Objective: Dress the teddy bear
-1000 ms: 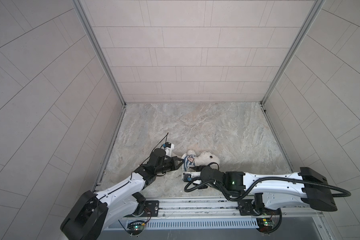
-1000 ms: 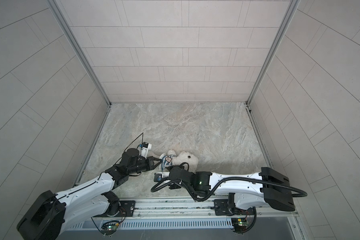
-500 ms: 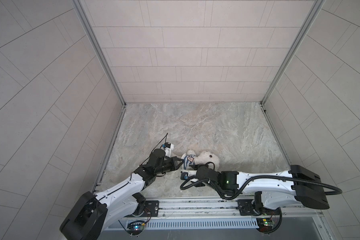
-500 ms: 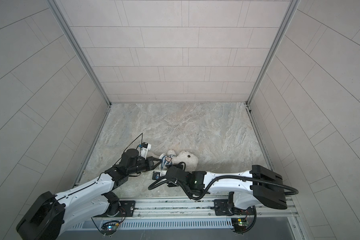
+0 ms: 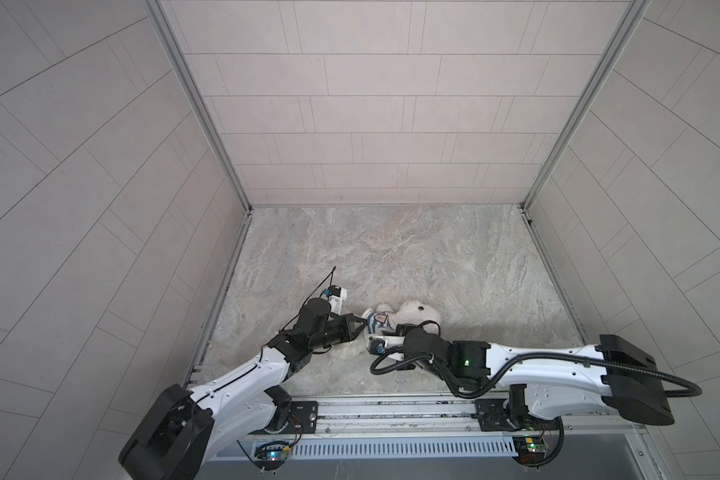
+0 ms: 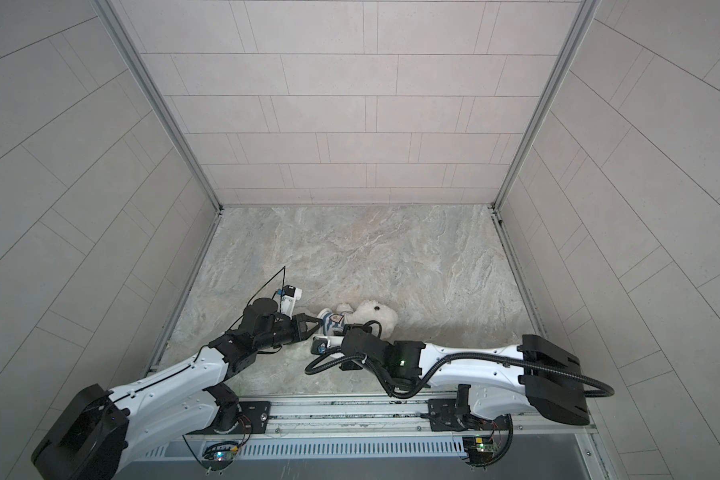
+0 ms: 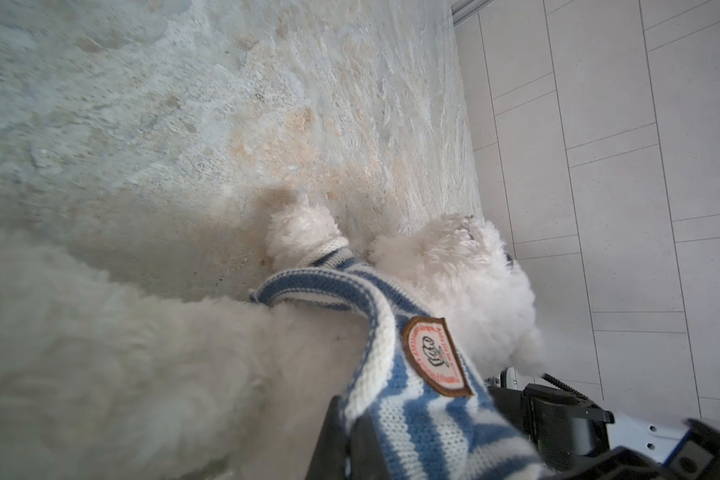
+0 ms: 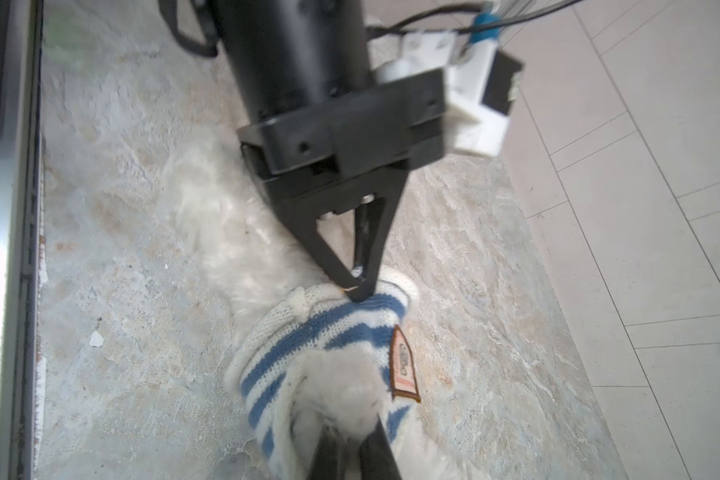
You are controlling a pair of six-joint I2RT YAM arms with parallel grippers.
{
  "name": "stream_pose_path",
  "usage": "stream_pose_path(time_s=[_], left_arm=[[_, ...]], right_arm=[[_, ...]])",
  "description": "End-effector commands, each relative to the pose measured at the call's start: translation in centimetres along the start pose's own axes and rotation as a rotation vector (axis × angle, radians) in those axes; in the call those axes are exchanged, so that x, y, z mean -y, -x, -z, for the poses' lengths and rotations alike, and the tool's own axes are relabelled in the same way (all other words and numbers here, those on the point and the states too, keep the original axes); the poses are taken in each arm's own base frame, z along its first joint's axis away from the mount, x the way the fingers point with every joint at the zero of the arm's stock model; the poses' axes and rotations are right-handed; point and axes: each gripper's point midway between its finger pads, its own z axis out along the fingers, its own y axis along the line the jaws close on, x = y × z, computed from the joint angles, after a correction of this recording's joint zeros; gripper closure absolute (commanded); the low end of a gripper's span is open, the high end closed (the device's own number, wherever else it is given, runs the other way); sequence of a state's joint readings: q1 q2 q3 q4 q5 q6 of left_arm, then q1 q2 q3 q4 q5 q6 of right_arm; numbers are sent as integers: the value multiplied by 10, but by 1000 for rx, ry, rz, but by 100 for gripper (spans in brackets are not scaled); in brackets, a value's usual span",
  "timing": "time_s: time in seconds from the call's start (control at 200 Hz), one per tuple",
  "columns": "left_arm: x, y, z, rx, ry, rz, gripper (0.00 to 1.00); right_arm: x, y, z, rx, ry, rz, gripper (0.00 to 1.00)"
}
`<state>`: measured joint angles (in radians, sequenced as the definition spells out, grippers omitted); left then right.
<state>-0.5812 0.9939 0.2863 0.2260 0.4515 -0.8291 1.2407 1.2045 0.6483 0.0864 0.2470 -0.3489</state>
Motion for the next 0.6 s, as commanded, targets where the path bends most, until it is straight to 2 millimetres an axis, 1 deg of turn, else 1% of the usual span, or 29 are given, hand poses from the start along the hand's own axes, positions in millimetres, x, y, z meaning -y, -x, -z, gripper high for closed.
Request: stream_pose_path(time_s=[0.0,0.015,0.02,0.04,0.155,0.345,0.446,0.521,0.596], left_arm=[[-24,-1,4,13,124,-16,100],[-27,-1,4,13,135,-17,100],[-28,-1,4,12,139,-17,100],[-30,-2,5,12,150,-18,100],[-37,-2,7,20,181,-29,100],[-43,-1,12,26,221,-56,100],[-46,-3,13,25,238,-66,100],[-45,-2,14,26,232,-77,100],[-36,1,14,37,198,-91,100]], right_arm=[[22,21,24,122,-32,-147,100],[26,26,28,143,-36,-167,100],[24,21,27,136,-33,-168,100],[23,18,29,146,-32,-189,100],[33,32,46,262,-36,-285,100],[45,58,67,424,-35,-368,100],[52,68,76,482,-40,-398,100],[58,71,81,508,-55,-416,100],[63,73,80,514,-71,-431,100]])
